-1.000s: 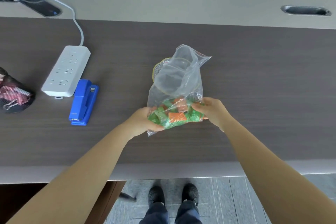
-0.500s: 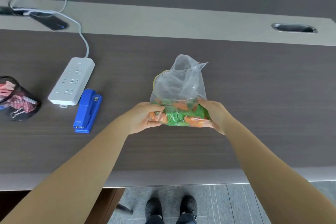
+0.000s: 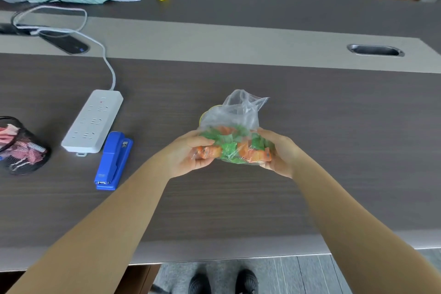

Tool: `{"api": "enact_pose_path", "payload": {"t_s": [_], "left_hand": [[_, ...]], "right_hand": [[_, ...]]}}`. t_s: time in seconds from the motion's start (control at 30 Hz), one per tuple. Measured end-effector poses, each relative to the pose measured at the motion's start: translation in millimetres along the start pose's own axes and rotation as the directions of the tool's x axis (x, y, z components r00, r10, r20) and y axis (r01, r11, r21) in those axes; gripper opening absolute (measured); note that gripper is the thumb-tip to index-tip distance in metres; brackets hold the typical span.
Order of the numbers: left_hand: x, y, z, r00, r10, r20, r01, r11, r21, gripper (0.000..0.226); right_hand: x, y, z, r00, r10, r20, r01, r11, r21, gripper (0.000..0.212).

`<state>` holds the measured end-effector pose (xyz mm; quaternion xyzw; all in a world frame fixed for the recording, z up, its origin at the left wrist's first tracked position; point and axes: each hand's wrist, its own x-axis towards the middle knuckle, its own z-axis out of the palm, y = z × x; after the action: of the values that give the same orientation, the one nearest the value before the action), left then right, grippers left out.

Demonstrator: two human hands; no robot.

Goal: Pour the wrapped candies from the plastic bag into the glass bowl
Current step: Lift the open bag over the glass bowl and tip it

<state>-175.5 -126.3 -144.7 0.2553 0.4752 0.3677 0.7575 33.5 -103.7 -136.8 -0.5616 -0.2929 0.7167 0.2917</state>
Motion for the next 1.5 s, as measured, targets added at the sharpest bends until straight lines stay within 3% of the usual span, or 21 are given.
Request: {"api": "enact_pose_path", "payload": {"t_s": [0.1,0.2,0.27,0.37,0.57,0.77,0.87,0.97,1.03,1.13,1.2,1.43,1.5], "left_hand": [[1.0,5.0,-1.3,1.0,-0.027,-0.012,0.027,0.999,0.02,0.022],[4.1,7.7,-1.0,1.0,0.0,-0.001,0.0,0.998,-0.062,0.016],[6.7,10.9,0.0,0.999,0.043,-0.021,-0.045,0.995,-0.09,0.011],[9.2,17.0,2.0,0.992,0.088,-0.089,-0.098,0.988,-0.117,0.011],[10.0,23.2,3.4,0.991,0.025,-0.131,-0.041,0.991,-0.124,0.017],[11.3,25.2,4.1,0.988,0.058,-0.141,-0.083,0.98,-0.181,0.027],[8.1,30.3,6.2,0.993,0.063,-0.098,-0.08,0.98,-0.18,0.024],[6.1,34.3,9.2,0.996,0.039,-0.074,-0.047,0.992,-0.116,0.025],[4.6,36.7,11.5,0.996,0.014,-0.083,-0.017,0.999,-0.04,0.021],[7.5,39.9,12.6,0.983,0.013,-0.181,0.008,0.994,0.113,0.024],[10.8,41.3,12.9,0.966,0.03,-0.256,0.03,0.973,0.228,0.032],[17.9,51.3,14.6,0.94,0.14,-0.312,-0.021,0.934,0.357,0.039],[18.7,52.1,14.3,0.928,0.161,-0.335,-0.021,0.923,0.385,0.031]], "right_hand": [[3.9,-4.2,-1.1,0.999,-0.005,0.034,0.005,1.0,-0.002,0.014],[5.4,-6.8,-0.5,0.999,-0.032,0.045,0.031,0.999,0.016,0.024],[6.8,-8.3,0.1,0.999,-0.031,0.015,0.03,0.998,0.061,0.029],[6.2,-14.3,2.3,0.998,-0.018,-0.062,0.021,0.998,0.062,0.012],[7.2,-17.8,7.5,0.992,0.019,-0.122,-0.023,0.999,-0.032,0.016],[5.7,-23.7,13.6,0.994,-0.02,-0.103,0.041,0.977,0.211,0.017],[2.9,-29.7,11.9,0.996,-0.053,-0.077,0.068,0.975,0.211,0.015],[0.9,-33.5,10.4,0.996,-0.051,-0.079,0.063,0.987,0.147,0.025],[0.3,-34.2,10.8,0.988,-0.07,-0.141,0.069,0.998,-0.011,0.029],[0.9,-34.9,11.2,0.958,-0.167,-0.233,0.102,0.957,-0.271,0.032],[2.6,-36.4,11.2,0.936,-0.217,-0.278,0.111,0.929,-0.352,0.023],[0.5,-48.3,10.9,0.918,-0.244,-0.314,0.141,0.938,-0.316,0.015],[0.0,-50.6,11.1,0.922,-0.232,-0.309,0.135,0.943,-0.305,0.007]]}}
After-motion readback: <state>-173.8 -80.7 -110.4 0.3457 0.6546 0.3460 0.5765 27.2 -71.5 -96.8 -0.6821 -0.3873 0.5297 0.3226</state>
